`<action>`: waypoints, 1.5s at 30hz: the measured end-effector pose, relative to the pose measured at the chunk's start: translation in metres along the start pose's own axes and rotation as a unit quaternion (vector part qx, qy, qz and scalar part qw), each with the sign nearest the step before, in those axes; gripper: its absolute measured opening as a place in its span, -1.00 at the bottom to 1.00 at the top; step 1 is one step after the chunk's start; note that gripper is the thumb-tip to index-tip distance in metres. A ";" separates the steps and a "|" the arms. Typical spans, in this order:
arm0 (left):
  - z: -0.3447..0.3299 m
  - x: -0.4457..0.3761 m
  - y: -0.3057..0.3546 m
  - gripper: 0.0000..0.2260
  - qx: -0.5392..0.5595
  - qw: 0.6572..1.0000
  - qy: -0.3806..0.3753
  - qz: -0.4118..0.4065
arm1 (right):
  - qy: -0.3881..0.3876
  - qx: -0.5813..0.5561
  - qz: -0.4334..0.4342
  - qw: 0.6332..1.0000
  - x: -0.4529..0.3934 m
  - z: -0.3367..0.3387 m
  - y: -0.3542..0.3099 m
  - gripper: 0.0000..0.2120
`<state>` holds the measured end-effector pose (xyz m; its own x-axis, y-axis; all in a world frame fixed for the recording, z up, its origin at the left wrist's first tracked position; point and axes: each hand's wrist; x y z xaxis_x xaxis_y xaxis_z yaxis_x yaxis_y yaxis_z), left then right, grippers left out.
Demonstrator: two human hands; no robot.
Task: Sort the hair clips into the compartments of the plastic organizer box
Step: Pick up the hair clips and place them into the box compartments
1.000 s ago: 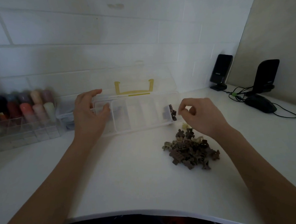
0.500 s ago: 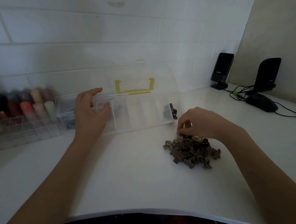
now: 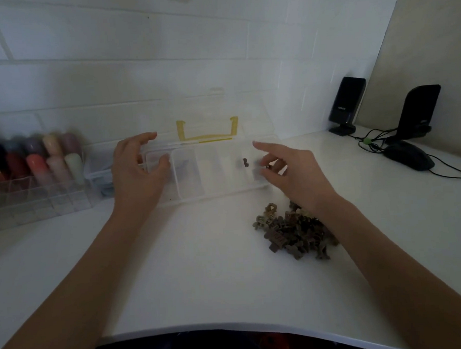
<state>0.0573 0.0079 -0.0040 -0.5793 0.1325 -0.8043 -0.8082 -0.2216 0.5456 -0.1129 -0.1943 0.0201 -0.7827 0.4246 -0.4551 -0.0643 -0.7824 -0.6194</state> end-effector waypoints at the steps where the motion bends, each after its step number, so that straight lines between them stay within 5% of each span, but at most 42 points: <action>1: 0.000 0.000 0.000 -0.64 0.001 1.000 0.000 -0.002 | 0.007 -0.013 -0.002 1.000 0.000 0.003 -0.001 -0.61; 4: 0.000 0.000 -0.001 -0.64 0.001 1.000 0.001 -0.008 | -0.015 -0.014 0.010 1.000 0.002 0.016 -0.003 -0.86; 6: 0.000 0.001 0.000 -0.64 0.000 1.000 0.001 -0.013 | -0.103 0.003 0.007 0.995 0.005 0.023 -0.004 -0.96; 11: 0.001 0.001 -0.001 -0.64 0.001 1.000 -0.003 -0.009 | -0.243 0.106 -0.016 0.964 0.005 0.027 -0.002 -0.86; 17: 0.000 0.000 -0.001 -0.64 -0.001 1.000 -0.004 -0.004 | -0.282 0.130 -0.041 0.950 0.006 0.023 0.001 -0.86; 29: 0.000 0.000 -0.001 -0.64 -0.001 1.000 -0.005 -0.006 | -0.235 0.090 0.010 0.968 0.006 0.017 0.001 -0.87; 37: -0.001 0.000 -0.001 -0.65 0.007 1.000 0.000 -0.006 | -0.040 -0.038 0.023 0.998 0.007 0.008 0.002 -0.89; 45: -0.002 0.001 0.002 -0.66 0.003 1.000 0.007 0.009 | 0.027 0.001 0.058 0.998 0.004 0.000 0.007 -0.86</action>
<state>0.0555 0.0058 -0.0047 -0.5915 0.1147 -0.7981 -0.7987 -0.2188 0.5605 -0.1162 -0.1983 0.0144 -0.7500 0.3550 -0.5581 0.0232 -0.8292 -0.5585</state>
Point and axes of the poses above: each hand's wrist, its own x-axis away from the middle knuckle, its own z-axis out of the back of the hand, y = z × x, and after that the axes turned 6 degrees about -z, right-handed
